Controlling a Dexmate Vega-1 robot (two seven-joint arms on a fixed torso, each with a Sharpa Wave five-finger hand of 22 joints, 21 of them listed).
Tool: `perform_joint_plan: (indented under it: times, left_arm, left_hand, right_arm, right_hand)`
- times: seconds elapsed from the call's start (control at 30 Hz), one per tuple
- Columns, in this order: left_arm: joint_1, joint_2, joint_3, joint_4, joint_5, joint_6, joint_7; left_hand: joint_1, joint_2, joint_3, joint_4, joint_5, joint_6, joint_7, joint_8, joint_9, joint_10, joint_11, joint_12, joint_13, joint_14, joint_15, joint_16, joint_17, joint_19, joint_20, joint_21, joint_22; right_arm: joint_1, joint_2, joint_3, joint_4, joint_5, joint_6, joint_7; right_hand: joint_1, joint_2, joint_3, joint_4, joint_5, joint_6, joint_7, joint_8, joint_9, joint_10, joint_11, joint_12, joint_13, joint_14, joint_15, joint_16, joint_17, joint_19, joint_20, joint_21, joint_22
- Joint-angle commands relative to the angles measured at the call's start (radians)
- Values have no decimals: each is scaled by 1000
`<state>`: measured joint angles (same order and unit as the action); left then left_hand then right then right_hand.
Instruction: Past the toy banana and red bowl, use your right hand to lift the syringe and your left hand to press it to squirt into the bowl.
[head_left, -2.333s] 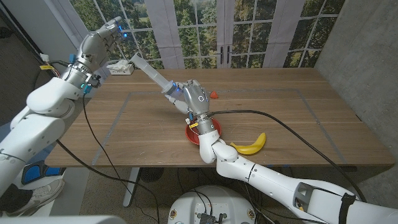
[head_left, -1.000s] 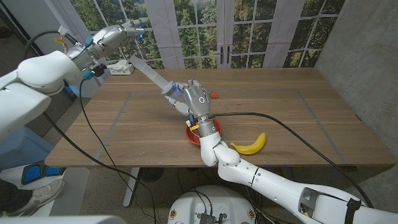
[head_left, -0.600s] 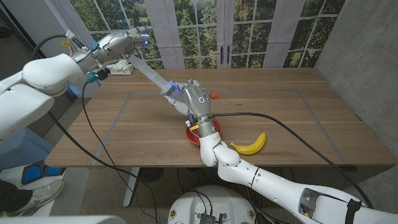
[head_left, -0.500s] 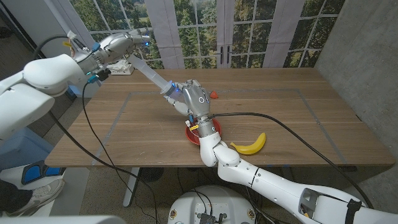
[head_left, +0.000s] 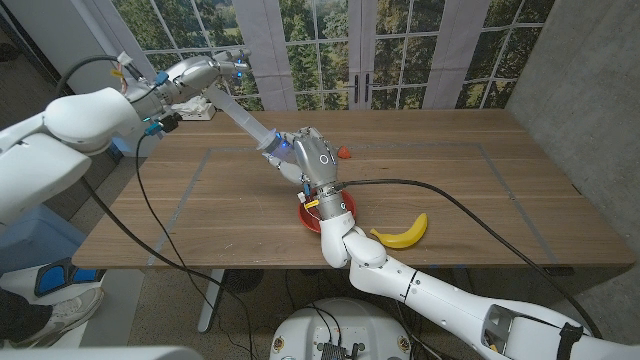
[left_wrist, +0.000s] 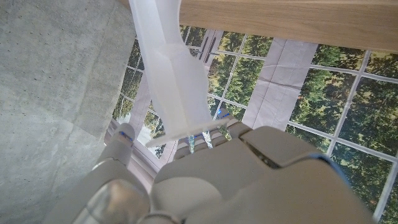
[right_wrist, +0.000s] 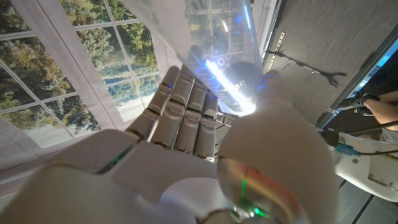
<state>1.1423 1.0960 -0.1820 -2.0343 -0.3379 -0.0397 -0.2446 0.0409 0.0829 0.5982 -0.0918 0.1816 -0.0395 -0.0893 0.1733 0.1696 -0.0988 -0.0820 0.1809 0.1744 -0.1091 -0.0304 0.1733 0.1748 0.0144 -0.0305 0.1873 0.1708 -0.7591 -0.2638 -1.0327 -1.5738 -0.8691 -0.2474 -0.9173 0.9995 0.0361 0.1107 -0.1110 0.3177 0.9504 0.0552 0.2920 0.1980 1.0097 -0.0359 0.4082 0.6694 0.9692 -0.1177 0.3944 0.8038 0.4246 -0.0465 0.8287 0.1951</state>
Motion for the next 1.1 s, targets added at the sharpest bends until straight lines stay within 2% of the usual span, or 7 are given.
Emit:
perform_joint_plan:
  times: [0.03, 0.7, 1.1]
  left_arm:
    - [-15, -6, 36, -8, 44, -13, 26]
    - [-142, -32, 211, 78, -35, -90, -15]
    - [-194, 5, 276, 83, -64, -78, -50]
  left_hand:
    - [-10, 42, 1, 9, 4, -8, -2, 0, 4, -8, 2, 1, 2, -8, -48, 2, 1, -9, -50, 1, 3]
    - [-16, 41, 0, 15, 5, -10, -3, 3, 4, -11, 3, 3, 2, -8, -49, 4, 1, -9, -49, 2, 3]
    - [-18, 37, -2, 16, 6, -21, -5, 2, 4, -16, 1, 3, 2, -13, -49, 3, 0, -12, -48, 2, 3]
  right_arm:
    - [-9, 1, 12, -16, 17, 9, 15]
    - [-18, 0, 27, -23, 25, 13, 13]
    - [-18, 7, 33, -15, 40, 25, 4]
  right_hand:
    - [130, 116, 4, 7, 4, 199, -187, 0, 3, 176, -166, 0, 6, 28, -109, -4, 6, -4, -152, 5, 3]
    - [134, 117, 1, 7, 1, 200, -186, -5, 3, 180, -166, -6, 10, 32, -109, -6, 14, -8, -153, 10, 2]
    - [136, 119, 1, 8, 1, 203, -184, -6, 4, 183, -166, -8, 13, 33, -109, -9, 17, -11, -152, 13, 2]
